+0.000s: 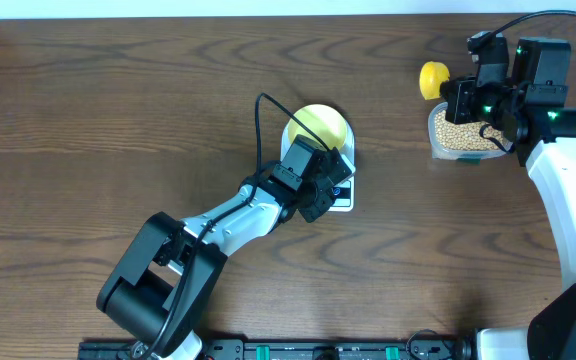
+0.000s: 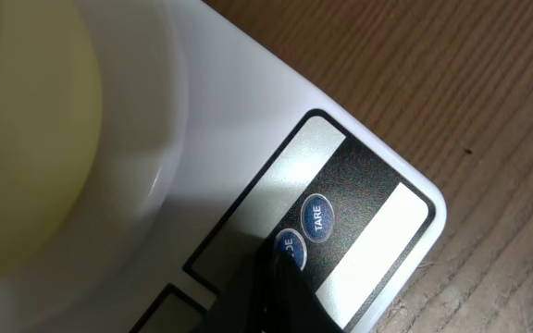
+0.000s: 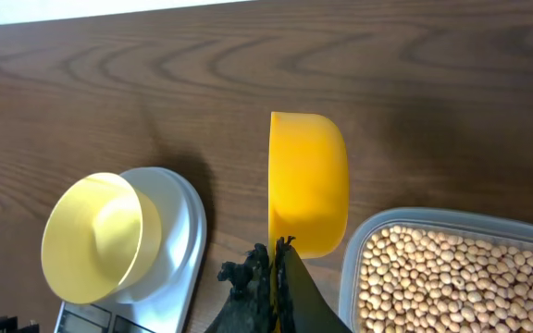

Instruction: Scoop item into bowl and weigh 50g on scale

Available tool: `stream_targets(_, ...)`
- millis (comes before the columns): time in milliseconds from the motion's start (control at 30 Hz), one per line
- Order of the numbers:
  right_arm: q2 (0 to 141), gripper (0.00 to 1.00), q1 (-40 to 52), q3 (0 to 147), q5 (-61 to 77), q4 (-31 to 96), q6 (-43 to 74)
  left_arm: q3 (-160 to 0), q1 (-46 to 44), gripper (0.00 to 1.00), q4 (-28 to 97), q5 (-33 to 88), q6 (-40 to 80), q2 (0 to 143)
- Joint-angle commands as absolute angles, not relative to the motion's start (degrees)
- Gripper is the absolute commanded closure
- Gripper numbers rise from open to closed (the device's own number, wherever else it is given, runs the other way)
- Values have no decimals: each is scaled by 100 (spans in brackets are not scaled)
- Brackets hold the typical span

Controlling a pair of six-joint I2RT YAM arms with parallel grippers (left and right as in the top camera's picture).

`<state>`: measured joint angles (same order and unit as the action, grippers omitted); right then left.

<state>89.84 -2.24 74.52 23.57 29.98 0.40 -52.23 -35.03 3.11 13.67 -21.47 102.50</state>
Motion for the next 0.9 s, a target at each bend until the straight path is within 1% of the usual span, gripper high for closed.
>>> stream_targets(0, 8884, 99, -235, 7566, 2414, 3024, -8, -4991, -3430, 93, 508, 1133, -2224, 10742)
stream_targets(233, 8884, 99, -235, 7566, 2414, 3022, -8, -4991, -3299, 93, 502, 1135, -2226, 10744)
stream_targets(867, 8884, 99, -235, 7566, 2414, 3022, -8, -4987, -3301, 93, 331, 1135, -2351, 10787)
